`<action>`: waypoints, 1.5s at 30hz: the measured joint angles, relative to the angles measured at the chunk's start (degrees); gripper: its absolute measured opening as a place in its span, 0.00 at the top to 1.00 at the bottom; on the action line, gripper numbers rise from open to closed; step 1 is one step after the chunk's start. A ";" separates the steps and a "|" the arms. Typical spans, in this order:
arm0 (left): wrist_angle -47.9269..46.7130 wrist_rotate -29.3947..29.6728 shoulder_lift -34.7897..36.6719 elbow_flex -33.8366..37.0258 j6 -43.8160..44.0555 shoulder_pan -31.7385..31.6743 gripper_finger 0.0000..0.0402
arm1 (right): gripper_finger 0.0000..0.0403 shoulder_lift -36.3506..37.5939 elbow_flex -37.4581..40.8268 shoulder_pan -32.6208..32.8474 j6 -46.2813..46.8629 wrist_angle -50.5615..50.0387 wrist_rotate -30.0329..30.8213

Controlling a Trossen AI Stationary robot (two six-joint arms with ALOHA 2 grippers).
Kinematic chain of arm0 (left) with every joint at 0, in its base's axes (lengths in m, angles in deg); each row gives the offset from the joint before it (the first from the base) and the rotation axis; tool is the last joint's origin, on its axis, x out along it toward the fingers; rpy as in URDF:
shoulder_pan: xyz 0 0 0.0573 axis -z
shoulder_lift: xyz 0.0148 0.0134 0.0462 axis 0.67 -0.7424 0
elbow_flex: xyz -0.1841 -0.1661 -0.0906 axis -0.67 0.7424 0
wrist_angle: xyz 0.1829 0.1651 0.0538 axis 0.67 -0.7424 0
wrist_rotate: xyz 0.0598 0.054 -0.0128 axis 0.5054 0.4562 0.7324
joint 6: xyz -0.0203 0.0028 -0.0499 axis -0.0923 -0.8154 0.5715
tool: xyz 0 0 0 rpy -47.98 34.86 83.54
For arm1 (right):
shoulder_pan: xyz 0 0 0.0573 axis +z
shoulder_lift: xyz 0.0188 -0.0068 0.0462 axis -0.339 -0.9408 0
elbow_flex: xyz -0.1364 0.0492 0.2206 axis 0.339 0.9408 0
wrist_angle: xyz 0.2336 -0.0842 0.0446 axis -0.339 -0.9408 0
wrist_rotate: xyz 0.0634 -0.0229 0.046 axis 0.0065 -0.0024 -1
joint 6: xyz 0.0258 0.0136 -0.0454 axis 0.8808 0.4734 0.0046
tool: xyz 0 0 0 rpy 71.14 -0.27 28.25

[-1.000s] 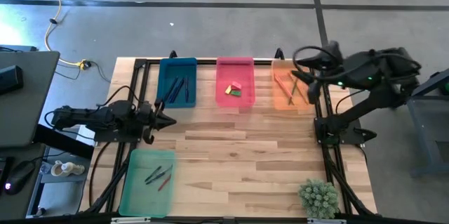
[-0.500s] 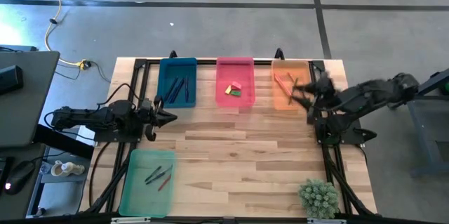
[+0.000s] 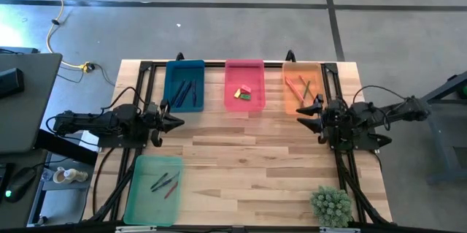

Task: Sort crayons/erasers/pens/pencils in bins
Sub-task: Return to Home Position

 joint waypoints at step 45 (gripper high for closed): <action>-0.04 -0.02 -0.01 -0.02 0.00 0.02 0.99 | 0.58 14.37 13.72 -3.66 3.72 -2.63 3.10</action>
